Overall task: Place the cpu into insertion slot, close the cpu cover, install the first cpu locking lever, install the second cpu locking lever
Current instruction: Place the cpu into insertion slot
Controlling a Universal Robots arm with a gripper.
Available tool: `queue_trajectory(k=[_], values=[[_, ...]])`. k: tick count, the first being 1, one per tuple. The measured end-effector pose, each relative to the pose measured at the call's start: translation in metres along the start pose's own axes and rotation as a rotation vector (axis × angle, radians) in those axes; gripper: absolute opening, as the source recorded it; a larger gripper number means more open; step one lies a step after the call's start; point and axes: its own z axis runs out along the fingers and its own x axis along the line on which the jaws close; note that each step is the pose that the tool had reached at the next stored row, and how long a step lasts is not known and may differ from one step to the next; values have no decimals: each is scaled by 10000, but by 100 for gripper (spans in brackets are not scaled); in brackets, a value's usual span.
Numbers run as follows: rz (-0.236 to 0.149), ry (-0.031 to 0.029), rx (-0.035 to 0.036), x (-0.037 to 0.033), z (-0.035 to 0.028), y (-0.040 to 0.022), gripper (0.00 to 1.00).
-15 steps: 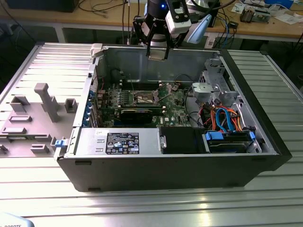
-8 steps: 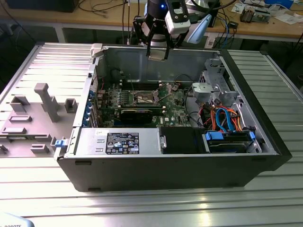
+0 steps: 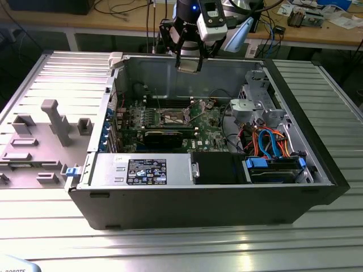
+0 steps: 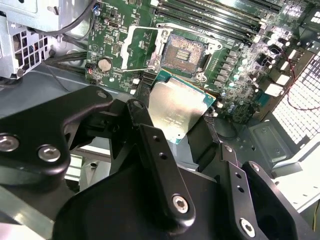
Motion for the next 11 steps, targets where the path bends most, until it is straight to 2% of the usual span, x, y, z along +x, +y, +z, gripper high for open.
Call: queue_trajectory(k=[11], values=[[305,-27,-6,0,5,-1,55]])
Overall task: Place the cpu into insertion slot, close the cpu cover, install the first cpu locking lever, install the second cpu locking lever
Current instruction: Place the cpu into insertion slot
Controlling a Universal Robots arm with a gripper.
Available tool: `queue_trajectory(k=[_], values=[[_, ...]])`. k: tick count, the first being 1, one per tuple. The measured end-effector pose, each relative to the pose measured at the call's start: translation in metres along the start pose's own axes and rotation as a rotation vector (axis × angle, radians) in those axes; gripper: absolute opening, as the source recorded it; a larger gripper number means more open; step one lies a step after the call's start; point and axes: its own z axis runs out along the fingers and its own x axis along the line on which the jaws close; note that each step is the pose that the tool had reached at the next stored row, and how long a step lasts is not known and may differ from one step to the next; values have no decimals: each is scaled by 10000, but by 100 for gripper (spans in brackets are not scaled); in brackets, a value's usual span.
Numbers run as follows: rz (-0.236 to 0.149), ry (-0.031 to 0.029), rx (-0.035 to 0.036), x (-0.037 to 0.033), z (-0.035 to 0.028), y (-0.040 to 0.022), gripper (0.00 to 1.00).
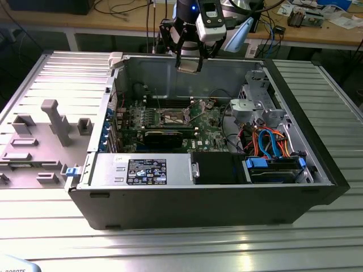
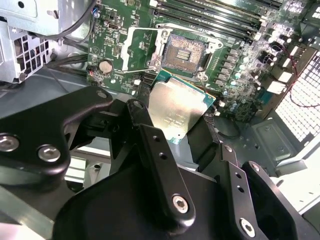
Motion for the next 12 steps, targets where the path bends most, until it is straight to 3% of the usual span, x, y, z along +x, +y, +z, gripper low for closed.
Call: queue_trajectory(k=[12], values=[[431,-39,-8,0,6,0,55]])
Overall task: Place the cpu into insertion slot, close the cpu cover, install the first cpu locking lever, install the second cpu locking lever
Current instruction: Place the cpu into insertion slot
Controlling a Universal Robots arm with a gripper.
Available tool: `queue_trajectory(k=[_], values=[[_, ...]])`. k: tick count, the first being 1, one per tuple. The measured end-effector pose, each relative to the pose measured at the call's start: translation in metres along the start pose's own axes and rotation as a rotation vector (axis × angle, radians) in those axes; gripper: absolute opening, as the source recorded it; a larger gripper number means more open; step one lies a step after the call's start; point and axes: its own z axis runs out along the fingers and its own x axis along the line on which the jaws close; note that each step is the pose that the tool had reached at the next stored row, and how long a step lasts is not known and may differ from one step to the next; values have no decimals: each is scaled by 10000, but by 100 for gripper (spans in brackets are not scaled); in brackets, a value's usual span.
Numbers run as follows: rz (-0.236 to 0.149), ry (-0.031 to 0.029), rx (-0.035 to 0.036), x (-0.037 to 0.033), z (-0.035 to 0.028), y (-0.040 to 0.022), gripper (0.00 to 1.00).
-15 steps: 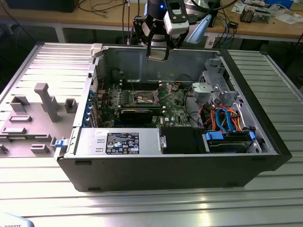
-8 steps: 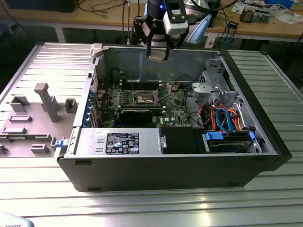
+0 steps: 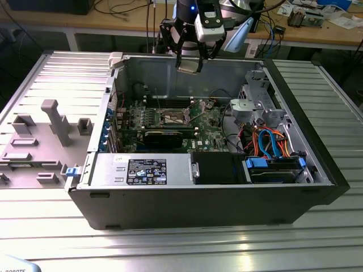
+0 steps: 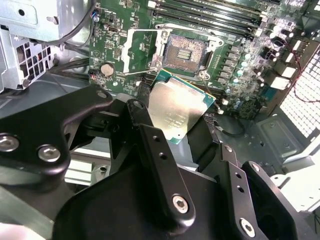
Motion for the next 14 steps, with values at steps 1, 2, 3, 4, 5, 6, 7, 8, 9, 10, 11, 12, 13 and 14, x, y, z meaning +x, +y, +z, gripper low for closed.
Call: queue_trajectory(k=[1,2,3,4,5,6,7,8,9,10,11,12,13,14], values=[[54,-4,-1,0,1,0,55],[76,-7,-2,0,1,0,55],[101,-9,-3,0,2,0,55],[130,-12,-3,0,2,0,55],[154,-14,-3,0,2,0,55],[178,-16,-3,0,3,0,55],[197,-17,-2,0,3,0,55],[229,-20,-3,0,3,0,55],[261,-23,-4,0,3,0,55],[285,-25,-4,0,4,0,55],[310,-28,-5,0,4,0,55],[332,-30,-6,0,5,0,55],[357,-32,-6,0,5,0,55],[383,-35,-7,0,5,0,55]])
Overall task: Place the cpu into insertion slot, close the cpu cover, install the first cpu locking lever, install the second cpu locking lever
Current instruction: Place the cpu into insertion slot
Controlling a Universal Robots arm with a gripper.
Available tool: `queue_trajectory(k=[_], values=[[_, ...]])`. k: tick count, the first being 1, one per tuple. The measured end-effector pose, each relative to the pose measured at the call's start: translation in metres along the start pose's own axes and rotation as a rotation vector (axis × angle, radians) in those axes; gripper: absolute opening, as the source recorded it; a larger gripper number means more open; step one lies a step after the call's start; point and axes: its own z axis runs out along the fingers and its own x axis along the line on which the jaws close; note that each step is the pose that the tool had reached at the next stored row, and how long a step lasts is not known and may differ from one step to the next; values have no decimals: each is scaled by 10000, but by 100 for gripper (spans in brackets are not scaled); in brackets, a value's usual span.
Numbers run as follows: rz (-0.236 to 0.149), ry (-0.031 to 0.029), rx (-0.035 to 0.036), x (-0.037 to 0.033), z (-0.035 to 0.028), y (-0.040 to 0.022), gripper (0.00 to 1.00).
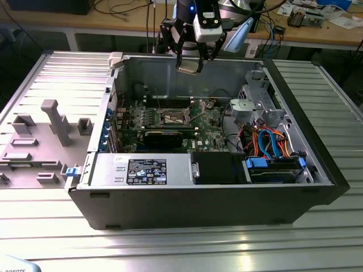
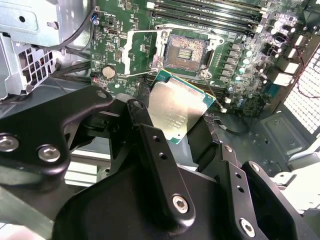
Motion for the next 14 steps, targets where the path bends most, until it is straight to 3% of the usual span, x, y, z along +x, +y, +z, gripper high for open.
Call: queue_trajectory(k=[14], values=[[500,-44,-9,0,13,-1,55]])
